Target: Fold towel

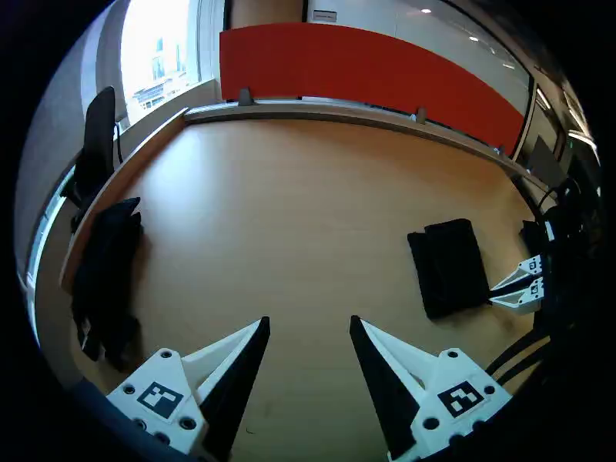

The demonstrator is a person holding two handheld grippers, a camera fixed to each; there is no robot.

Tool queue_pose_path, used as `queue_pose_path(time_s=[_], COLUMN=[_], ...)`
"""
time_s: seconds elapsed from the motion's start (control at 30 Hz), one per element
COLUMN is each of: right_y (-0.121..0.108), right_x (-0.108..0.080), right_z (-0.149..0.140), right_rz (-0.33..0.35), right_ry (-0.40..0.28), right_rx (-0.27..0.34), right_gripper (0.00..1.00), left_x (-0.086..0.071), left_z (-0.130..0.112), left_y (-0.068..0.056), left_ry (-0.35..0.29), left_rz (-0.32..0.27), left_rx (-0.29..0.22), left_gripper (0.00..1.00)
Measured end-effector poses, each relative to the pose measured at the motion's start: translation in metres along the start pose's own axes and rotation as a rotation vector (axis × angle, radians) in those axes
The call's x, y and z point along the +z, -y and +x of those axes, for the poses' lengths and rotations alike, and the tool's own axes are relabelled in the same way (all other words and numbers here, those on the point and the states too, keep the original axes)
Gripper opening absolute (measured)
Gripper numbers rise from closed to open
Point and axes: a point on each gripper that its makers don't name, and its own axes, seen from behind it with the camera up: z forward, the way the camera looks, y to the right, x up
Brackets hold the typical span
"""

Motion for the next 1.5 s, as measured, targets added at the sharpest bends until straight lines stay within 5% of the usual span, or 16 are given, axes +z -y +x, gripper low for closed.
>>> queue_pose_path(time_s=[0.5, 1.2, 1.5], right_y=[-0.017, -0.046, -0.063], right_x=[-0.033, -0.104, -0.124], right_z=[0.051, 0.186, 0.192], right_rz=[-0.048, -0.129, -0.159], right_ry=[-0.069, -0.263, -0.284], right_rx=[-0.043, -0.144, -0.12], right_gripper=[0.06, 0.06, 0.06], left_x=[0.0, -0.004, -0.005], left_z=[0.003, 0.027, 0.035], left_y=[-0.001, 0.001, -0.008], left_ry=[-0.013, -0.063, -0.072], left_rz=[-0.014, -0.029, -0.041], left_rx=[0.005, 0.023, 0.037], left_gripper=[0.76, 0.76, 0.76])
